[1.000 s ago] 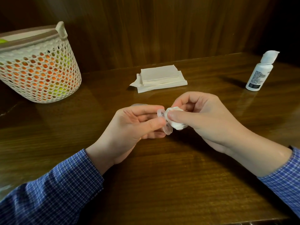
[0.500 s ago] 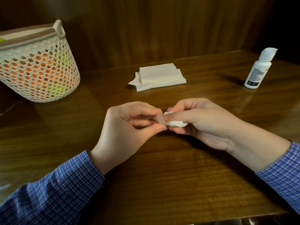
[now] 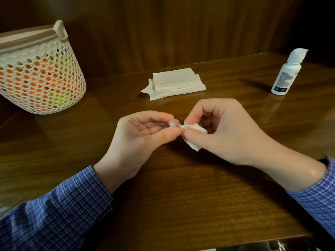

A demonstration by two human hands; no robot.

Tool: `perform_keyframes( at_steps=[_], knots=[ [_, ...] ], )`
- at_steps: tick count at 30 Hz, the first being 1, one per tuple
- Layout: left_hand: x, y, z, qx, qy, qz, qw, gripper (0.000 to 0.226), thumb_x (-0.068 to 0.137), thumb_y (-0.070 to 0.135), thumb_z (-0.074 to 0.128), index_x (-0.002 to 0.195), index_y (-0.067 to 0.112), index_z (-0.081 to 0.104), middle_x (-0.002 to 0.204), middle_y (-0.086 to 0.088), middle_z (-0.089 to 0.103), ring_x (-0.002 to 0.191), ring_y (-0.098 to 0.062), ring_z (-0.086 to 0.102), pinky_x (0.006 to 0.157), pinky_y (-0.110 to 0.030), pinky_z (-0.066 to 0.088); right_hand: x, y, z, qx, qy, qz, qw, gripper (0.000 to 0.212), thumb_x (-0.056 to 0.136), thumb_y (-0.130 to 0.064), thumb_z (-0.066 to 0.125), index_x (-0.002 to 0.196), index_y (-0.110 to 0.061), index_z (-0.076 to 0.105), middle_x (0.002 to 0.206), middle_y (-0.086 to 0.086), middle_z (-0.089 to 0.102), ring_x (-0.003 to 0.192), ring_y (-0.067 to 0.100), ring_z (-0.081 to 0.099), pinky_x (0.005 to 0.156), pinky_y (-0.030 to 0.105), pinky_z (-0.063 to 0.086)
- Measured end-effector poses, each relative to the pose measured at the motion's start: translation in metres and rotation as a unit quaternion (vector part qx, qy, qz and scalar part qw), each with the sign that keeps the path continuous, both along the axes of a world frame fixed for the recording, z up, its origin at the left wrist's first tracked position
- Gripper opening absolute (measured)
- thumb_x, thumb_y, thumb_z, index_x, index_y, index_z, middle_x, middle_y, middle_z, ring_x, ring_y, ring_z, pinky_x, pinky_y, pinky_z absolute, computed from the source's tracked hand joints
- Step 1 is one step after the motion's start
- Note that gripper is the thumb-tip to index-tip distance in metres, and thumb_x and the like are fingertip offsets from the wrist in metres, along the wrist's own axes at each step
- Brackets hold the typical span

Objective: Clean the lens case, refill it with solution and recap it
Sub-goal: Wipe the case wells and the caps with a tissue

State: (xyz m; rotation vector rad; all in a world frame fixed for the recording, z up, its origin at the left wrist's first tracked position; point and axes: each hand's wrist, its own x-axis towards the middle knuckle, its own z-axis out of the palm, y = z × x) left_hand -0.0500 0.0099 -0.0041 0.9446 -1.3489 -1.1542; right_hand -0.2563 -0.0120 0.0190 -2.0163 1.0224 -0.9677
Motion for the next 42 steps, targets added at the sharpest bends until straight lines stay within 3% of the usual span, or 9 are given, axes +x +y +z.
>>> perform_keyframes(
  at_steps=[8, 13, 18, 23, 26, 31, 35, 38, 42],
  knots=[
    [0.002, -0.002, 0.002, 0.040, -0.002, 0.017, 0.999, 0.040, 0.079, 0.021, 0.072, 0.118, 0.012, 0.073, 0.111, -0.011, 0.079, 0.106, -0.026, 0.076, 0.085, -0.033, 0.063, 0.000, 0.000, -0.011, -0.067, 0.031, -0.007, 0.997, 0.013, 0.084, -0.025, 0.082, 0.088, -0.032, 0.072, 0.083, -0.017, 0.071, 0.089, 0.004, 0.067, 0.073, 0.020, 0.058],
    [0.009, -0.007, 0.007, 0.118, 0.029, -0.069, 0.990, 0.028, 0.091, 0.016, 0.061, 0.112, 0.001, 0.071, 0.115, -0.021, 0.074, 0.115, -0.031, 0.070, 0.097, -0.039, 0.059, -0.006, -0.005, -0.006, -0.121, 0.051, 0.054, 0.990, 0.011, 0.086, -0.027, 0.077, 0.095, -0.021, 0.075, 0.091, -0.013, 0.072, 0.090, 0.011, 0.068, 0.070, 0.021, 0.057],
    [0.017, -0.011, 0.009, 0.172, 0.060, -0.188, 0.965, 0.024, 0.098, 0.017, 0.056, 0.096, 0.004, 0.076, 0.117, -0.023, 0.063, 0.118, -0.034, 0.060, 0.096, -0.034, 0.059, -0.008, -0.005, -0.008, -0.132, 0.035, 0.095, 0.986, 0.011, 0.086, -0.022, 0.078, 0.096, -0.021, 0.074, 0.093, -0.008, 0.072, 0.089, 0.017, 0.069, 0.069, 0.018, 0.053],
    [0.017, -0.009, 0.006, 0.218, 0.081, -0.224, 0.946, 0.027, 0.089, 0.018, 0.066, 0.111, 0.008, 0.079, 0.110, -0.011, 0.075, 0.103, -0.018, 0.073, 0.085, -0.026, 0.061, -0.013, -0.013, -0.005, -0.141, 0.017, 0.054, 0.988, 0.010, 0.087, -0.018, 0.076, 0.096, -0.014, 0.072, 0.091, -0.002, 0.071, 0.086, 0.016, 0.068, 0.071, 0.024, 0.056],
    [0.015, -0.011, 0.006, 0.186, 0.087, -0.181, 0.962, 0.029, 0.089, 0.019, 0.067, 0.112, 0.005, 0.077, 0.109, -0.013, 0.074, 0.102, -0.020, 0.071, 0.086, -0.026, 0.060, -0.014, -0.014, -0.002, -0.100, -0.041, 0.029, 0.994, 0.013, 0.086, -0.022, 0.078, 0.097, -0.018, 0.073, 0.092, -0.005, 0.072, 0.084, 0.015, 0.068, 0.066, 0.018, 0.054],
    [0.015, -0.010, 0.004, 0.185, 0.085, -0.189, 0.961, 0.041, 0.089, 0.019, 0.068, 0.125, -0.001, 0.070, 0.132, -0.023, 0.067, 0.114, -0.026, 0.068, 0.090, -0.029, 0.060, -0.007, -0.010, -0.007, -0.074, -0.023, 0.064, 0.995, 0.013, 0.087, -0.016, 0.077, 0.098, -0.022, 0.076, 0.094, -0.010, 0.074, 0.092, 0.016, 0.071, 0.074, 0.022, 0.058],
    [0.011, -0.009, 0.003, 0.178, 0.089, -0.144, 0.969, 0.042, 0.085, 0.021, 0.071, 0.120, -0.004, 0.071, 0.131, -0.027, 0.066, 0.118, -0.030, 0.066, 0.091, -0.031, 0.061, -0.003, -0.009, -0.007, -0.065, -0.025, 0.056, 0.996, 0.014, 0.087, -0.019, 0.077, 0.095, -0.030, 0.075, 0.093, -0.013, 0.075, 0.089, 0.008, 0.070, 0.069, 0.014, 0.055],
    [0.012, -0.010, 0.004, 0.135, 0.079, -0.107, 0.982, 0.031, 0.094, 0.014, 0.062, 0.113, -0.010, 0.067, 0.117, -0.027, 0.069, 0.115, -0.031, 0.067, 0.094, -0.033, 0.059, -0.006, -0.012, -0.005, 0.043, -0.068, 0.067, 0.995, 0.010, 0.084, -0.013, 0.080, 0.090, -0.022, 0.079, 0.087, -0.009, 0.077, 0.078, 0.004, 0.070, 0.066, 0.014, 0.054],
    [0.015, -0.012, 0.008, 0.099, 0.085, -0.005, 0.991, 0.040, 0.089, 0.014, 0.062, 0.122, -0.010, 0.064, 0.118, -0.026, 0.071, 0.118, -0.031, 0.069, 0.097, -0.037, 0.059, -0.003, -0.010, 0.000, 0.241, -0.179, 0.110, 0.948, 0.011, 0.074, -0.013, 0.081, 0.083, -0.019, 0.082, 0.087, 0.002, 0.078, 0.077, 0.010, 0.071, 0.065, 0.019, 0.056]
  ],
)
